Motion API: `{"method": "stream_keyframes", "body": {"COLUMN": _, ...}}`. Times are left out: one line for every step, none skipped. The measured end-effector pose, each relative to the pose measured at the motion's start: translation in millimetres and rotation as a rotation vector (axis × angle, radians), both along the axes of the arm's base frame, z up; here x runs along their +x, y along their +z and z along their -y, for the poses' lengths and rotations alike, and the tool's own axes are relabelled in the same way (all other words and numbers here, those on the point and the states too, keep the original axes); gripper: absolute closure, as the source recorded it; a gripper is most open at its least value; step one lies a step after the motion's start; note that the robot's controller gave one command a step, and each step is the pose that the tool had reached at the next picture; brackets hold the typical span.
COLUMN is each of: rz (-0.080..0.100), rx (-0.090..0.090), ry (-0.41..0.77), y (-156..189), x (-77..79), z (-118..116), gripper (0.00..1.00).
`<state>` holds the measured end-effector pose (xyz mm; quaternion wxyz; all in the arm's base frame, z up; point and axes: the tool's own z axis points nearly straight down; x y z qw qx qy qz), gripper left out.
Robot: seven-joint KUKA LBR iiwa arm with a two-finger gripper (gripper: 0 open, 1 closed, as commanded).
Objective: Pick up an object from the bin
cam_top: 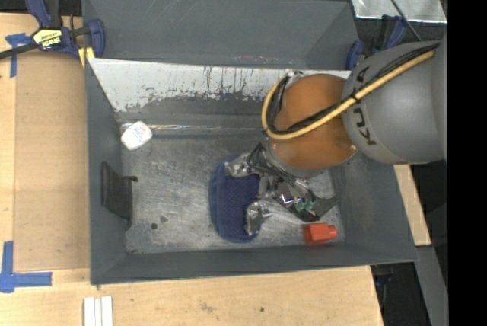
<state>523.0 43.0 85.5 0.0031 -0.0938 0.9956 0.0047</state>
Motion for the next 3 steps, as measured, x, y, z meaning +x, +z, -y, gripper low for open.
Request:
{"method": "stream_keyframes", "body": {"rz": 0.004, "rx": -0.001, "ry": 0.002, "y": 3, "x": 0.8, "z": -1, "gripper": 1.00}}
{"method": "stream_keyframes", "body": {"rz": -0.003, "rx": -0.001, "ry": -0.233, "y": -4, "x": 13.1, "z": -4, "gripper": 1.00}}
{"method": "stream_keyframes", "body": {"rz": 0.004, "rx": -0.006, "ry": -0.227, "y": 42, "x": 22.5, "z": -20, "gripper": 1.00}}
